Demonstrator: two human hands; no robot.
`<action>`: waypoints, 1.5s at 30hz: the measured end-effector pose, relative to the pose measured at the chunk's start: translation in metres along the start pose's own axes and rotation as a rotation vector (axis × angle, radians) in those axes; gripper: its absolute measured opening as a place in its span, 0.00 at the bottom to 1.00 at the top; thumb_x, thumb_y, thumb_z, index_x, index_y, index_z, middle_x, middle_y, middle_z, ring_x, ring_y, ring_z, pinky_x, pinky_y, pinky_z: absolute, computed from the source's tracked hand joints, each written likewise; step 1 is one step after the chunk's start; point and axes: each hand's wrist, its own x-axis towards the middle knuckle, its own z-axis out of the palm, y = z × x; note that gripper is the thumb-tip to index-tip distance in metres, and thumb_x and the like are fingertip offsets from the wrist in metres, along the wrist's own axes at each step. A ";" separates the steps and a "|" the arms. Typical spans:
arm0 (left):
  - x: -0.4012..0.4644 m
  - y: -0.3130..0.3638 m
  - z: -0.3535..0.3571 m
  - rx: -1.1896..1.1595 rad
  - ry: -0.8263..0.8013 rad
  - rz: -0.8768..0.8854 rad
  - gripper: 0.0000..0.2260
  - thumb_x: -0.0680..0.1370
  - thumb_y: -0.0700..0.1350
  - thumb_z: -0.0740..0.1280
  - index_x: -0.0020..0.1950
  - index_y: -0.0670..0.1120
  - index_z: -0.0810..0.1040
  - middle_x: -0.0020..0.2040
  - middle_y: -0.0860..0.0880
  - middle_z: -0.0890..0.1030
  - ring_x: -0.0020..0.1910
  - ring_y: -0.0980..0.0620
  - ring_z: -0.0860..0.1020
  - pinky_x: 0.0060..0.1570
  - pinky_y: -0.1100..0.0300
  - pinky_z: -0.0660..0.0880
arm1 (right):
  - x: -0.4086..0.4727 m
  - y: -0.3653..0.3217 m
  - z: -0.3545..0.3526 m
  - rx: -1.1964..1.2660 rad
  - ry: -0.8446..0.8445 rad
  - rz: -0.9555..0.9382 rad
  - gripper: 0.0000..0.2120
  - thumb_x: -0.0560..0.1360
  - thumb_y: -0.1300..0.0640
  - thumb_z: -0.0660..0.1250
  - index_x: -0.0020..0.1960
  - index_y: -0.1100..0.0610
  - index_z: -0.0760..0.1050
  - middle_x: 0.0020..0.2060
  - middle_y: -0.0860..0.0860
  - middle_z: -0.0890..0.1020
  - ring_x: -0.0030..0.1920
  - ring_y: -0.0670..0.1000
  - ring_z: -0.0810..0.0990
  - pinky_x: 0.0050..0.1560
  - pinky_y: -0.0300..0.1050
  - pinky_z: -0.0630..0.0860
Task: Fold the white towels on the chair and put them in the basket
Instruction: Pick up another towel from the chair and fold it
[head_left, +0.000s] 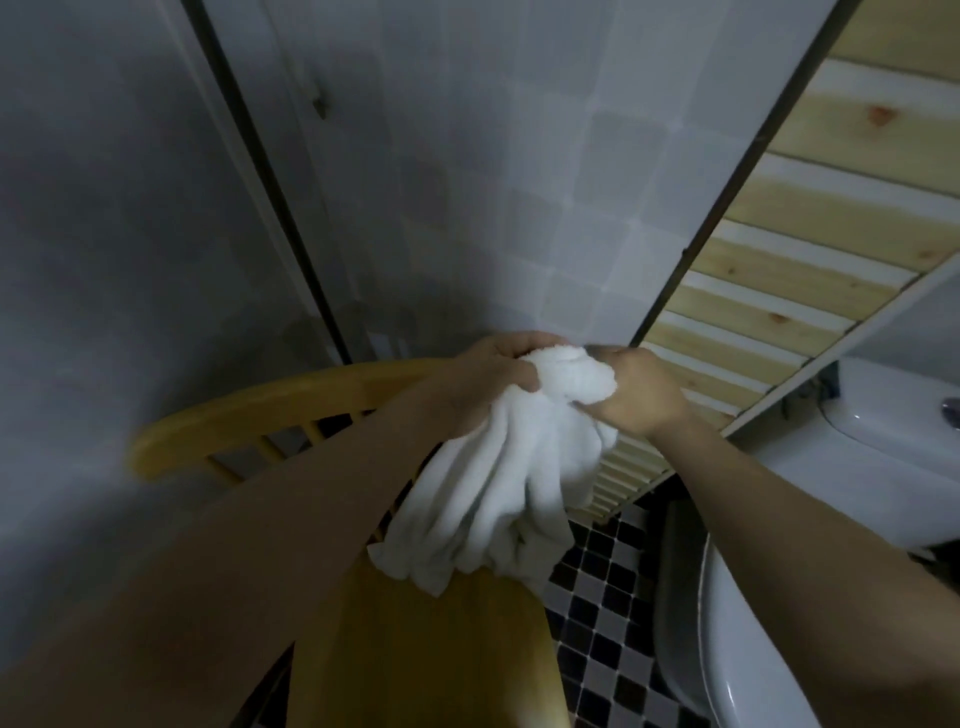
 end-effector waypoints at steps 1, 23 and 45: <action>-0.001 0.000 0.005 0.062 -0.012 0.006 0.23 0.62 0.33 0.62 0.57 0.41 0.74 0.44 0.50 0.82 0.41 0.57 0.80 0.42 0.66 0.77 | -0.009 0.003 0.000 0.088 0.016 0.152 0.25 0.68 0.38 0.63 0.49 0.58 0.81 0.45 0.56 0.84 0.44 0.56 0.81 0.42 0.45 0.74; -0.239 0.101 0.008 0.600 0.305 0.799 0.16 0.69 0.36 0.64 0.48 0.54 0.66 0.43 0.58 0.71 0.40 0.65 0.72 0.43 0.71 0.68 | -0.086 -0.277 -0.058 1.061 0.584 0.154 0.06 0.74 0.60 0.62 0.38 0.56 0.71 0.31 0.49 0.75 0.35 0.49 0.74 0.38 0.43 0.70; -0.249 0.027 0.020 0.546 0.386 0.482 0.09 0.68 0.43 0.70 0.39 0.54 0.72 0.30 0.58 0.76 0.32 0.64 0.74 0.35 0.74 0.67 | -0.107 -0.218 0.025 0.677 0.566 0.115 0.02 0.75 0.61 0.62 0.44 0.55 0.70 0.36 0.43 0.75 0.37 0.42 0.74 0.36 0.40 0.70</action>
